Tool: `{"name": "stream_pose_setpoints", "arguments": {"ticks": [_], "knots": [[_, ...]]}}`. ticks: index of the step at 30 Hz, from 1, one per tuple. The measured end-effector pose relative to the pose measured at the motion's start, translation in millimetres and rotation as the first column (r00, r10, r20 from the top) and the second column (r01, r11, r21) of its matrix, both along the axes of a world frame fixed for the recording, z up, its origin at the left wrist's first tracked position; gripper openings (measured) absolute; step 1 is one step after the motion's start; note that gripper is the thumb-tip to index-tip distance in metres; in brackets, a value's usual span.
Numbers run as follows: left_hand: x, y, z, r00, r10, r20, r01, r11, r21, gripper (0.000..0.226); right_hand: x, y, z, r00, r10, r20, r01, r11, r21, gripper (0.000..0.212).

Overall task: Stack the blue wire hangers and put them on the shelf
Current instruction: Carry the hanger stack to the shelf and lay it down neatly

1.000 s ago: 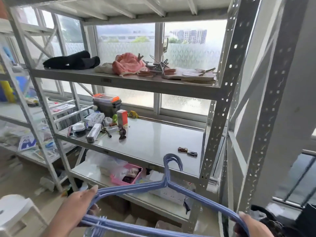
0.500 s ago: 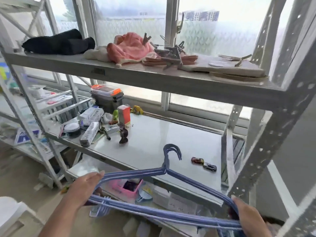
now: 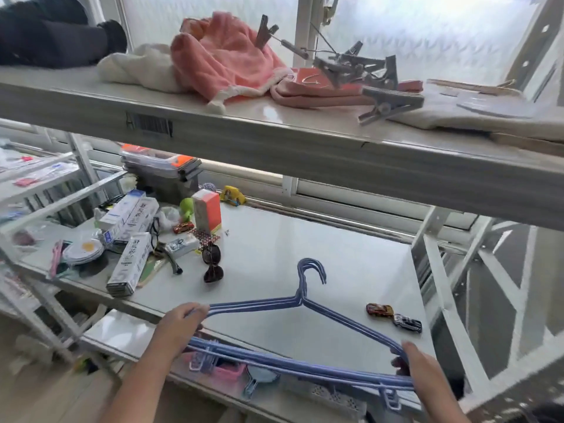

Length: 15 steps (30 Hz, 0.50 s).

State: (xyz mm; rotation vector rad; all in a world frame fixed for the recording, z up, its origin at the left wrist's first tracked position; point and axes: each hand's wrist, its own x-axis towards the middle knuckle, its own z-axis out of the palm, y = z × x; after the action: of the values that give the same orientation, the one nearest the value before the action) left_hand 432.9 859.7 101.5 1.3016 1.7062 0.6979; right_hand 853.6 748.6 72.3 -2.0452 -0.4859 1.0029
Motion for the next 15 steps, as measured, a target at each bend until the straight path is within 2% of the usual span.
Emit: {"name": "stream_pose_setpoints", "arguments": {"ticks": [3, 6, 10, 15], "knots": [[4.8, 33.3, -18.2, 1.000, 0.004, 0.002, -0.004, 1.000, -0.007, 0.028, -1.2, 20.6, -3.6, 1.000, -0.001, 0.005, 0.001, 1.000, -0.025, 0.052], [13.0, 59.1, -31.0, 0.999, 0.002, -0.035, -0.003, 1.000, -0.031, 0.022, -0.1, 37.8, -4.8, 0.999, 0.026, 0.031, -0.025, 0.998, -0.057, 0.048], [20.0, 77.6, -47.2, 0.995, 0.063, -0.077, -0.067, 0.996, -0.054, 0.030, -7.8, 50.8, -11.2, 0.997, 0.061, 0.044, -0.058, 0.996, -0.070, 0.039], [30.5, 83.5, -57.4, 0.984, 0.100, -0.146, -0.100, 0.995, 0.009, 0.033, -10.1, 57.0, -22.5, 0.979, 0.111, 0.171, -0.093, 0.990, -0.109, 0.051]]}}
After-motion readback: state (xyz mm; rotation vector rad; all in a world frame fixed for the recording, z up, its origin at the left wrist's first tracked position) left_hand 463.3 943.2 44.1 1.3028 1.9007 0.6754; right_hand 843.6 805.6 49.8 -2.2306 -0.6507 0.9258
